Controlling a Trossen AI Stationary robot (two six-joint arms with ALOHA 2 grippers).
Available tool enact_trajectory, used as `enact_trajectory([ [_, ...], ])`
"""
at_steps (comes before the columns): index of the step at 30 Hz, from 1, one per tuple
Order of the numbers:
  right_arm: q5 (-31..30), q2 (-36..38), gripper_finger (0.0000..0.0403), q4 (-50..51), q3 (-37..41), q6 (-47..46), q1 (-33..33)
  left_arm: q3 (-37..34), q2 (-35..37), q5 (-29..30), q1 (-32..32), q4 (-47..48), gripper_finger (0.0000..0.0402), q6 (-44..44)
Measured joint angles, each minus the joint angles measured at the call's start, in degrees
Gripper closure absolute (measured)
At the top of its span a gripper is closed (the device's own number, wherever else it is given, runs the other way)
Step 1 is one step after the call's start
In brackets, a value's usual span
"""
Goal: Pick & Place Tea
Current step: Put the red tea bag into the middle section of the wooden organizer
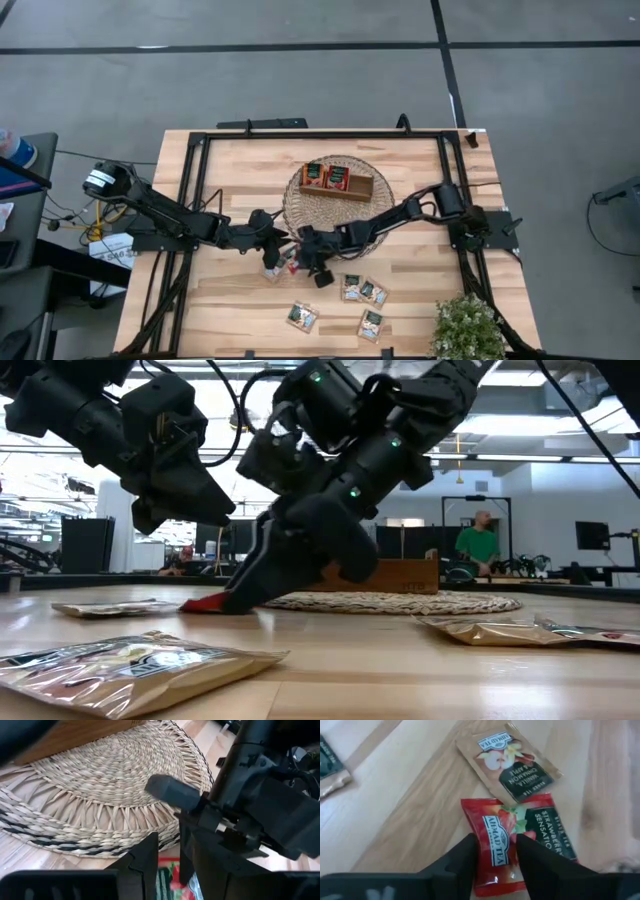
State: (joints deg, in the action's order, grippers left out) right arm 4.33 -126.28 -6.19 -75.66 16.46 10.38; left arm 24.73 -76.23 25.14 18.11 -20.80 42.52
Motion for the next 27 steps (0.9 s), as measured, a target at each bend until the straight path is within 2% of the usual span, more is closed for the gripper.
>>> enact_trajectory([
  [3, 0.8, -1.3, 0.0314, 1.3, -1.8, -0.5, -0.4, 0.0, 0.0, 0.0, 0.0, 0.0, 0.0296, 0.0],
  [6, 0.6, -1.9, 0.0373, 4.4, -3.6, -1.4, -0.5, 0.0, 0.0, -0.1, 0.0, 0.0, 0.0296, 0.0],
  [9, -0.7, -1.5, 0.0387, 7.3, -4.8, -1.6, -0.3, 0.0, 0.0, -0.1, 0.0, -0.1, 0.0296, 0.3],
  [17, -18.1, 3.0, 0.0393, 17.9, -5.5, -1.4, 3.6, 0.0, 0.0, -0.3, 0.0, -6.4, 0.0296, 0.3],
  [27, -37.7, 7.9, 0.0398, 20.8, -5.6, -1.0, 7.4, 0.0, 0.0, 1.4, 0.6, -13.8, 0.0296, 0.6],
])
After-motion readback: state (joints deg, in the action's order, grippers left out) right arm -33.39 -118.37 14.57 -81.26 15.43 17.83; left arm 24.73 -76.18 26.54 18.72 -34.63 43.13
